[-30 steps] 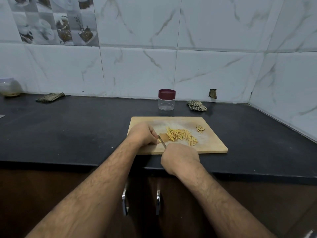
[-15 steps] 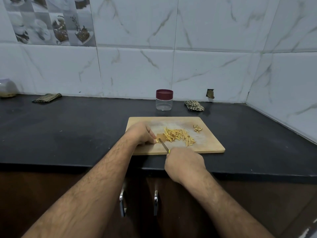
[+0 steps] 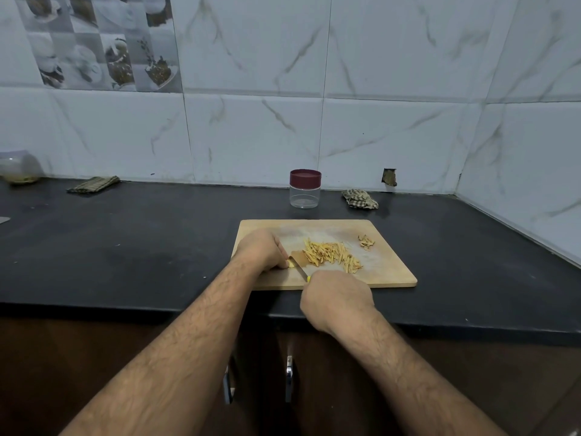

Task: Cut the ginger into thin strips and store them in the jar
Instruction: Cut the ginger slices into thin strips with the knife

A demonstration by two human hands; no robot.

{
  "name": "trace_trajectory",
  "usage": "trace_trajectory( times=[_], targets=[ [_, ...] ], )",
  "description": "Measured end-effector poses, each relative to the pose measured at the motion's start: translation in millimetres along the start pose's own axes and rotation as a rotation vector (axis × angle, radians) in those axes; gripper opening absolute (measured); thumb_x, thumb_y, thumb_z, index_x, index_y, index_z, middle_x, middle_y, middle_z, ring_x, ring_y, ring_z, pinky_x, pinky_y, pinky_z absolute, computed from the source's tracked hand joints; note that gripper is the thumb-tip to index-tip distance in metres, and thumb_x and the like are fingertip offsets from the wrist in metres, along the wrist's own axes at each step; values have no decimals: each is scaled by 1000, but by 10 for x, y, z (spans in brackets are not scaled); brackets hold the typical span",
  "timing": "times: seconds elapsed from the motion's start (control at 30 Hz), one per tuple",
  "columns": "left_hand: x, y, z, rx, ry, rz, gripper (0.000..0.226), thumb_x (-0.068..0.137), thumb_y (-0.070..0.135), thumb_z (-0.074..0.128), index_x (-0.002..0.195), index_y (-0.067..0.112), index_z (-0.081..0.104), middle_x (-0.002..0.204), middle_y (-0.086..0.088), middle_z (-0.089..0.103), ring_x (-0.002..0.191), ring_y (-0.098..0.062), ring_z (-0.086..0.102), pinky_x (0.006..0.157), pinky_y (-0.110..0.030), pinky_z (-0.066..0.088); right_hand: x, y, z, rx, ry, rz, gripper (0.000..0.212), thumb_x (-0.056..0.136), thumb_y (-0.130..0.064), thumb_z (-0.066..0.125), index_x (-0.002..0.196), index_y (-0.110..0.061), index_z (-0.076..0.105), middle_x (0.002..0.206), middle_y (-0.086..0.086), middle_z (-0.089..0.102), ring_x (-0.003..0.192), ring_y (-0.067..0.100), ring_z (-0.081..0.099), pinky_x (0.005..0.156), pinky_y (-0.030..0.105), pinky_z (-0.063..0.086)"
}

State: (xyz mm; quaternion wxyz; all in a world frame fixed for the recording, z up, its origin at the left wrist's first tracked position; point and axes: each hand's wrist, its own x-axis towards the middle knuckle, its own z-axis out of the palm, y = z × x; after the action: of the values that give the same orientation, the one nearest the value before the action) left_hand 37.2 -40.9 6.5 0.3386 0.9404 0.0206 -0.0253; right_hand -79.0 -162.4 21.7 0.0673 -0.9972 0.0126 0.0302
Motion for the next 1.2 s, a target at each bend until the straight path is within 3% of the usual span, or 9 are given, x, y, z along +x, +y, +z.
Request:
trace_trajectory(
  times=[0.4,0.53,0.63,0.77,0.93,1.2],
  targets=[
    [-20,10,-6,8,-1,16,8,78,13,80,84,18,77,65,8,64,55,-10,52,53,-19,43,25,-85,20,-11,-33,1,26,93,-12,51,117,-13,61,85,2,51,76,22,50,67,32,43],
    [-23,8,-7,-23,1,-1,8,78,12,80,85,17,78,62,8,63,54,-10,50,52,-20,40,-61,-4,78,-8,-43,7,26,95,-13,49,117,-14,62,92,3,55,82,23,52,71,33,45],
    [-13,2,2,-34,1,-13,8,77,12,81,84,16,78,66,5,66,58,-12,54,59,-21,44,-134,60,104,10,-34,9,24,99,-21,45,116,-15,62,105,4,62,86,23,53,74,34,45],
    [-13,4,5,-39,-3,-21,7,76,11,80,77,15,75,67,4,67,57,-13,54,61,-22,45,-66,19,73,-3,-25,7,25,95,-13,49,116,-15,62,95,3,55,83,23,52,70,33,46],
    [-27,15,-2,-25,5,-26,8,77,12,80,84,13,76,66,5,66,61,-14,55,67,-25,48,-23,15,36,24,-9,25,26,92,-9,49,114,-14,62,92,3,53,82,24,51,68,33,44],
    [-24,5,6,-31,24,-25,9,76,13,80,84,14,76,61,8,63,58,-12,54,63,-22,48,0,-31,45,41,-30,23,25,93,-12,51,114,-14,62,92,3,53,82,24,51,69,33,42]
  ],
)
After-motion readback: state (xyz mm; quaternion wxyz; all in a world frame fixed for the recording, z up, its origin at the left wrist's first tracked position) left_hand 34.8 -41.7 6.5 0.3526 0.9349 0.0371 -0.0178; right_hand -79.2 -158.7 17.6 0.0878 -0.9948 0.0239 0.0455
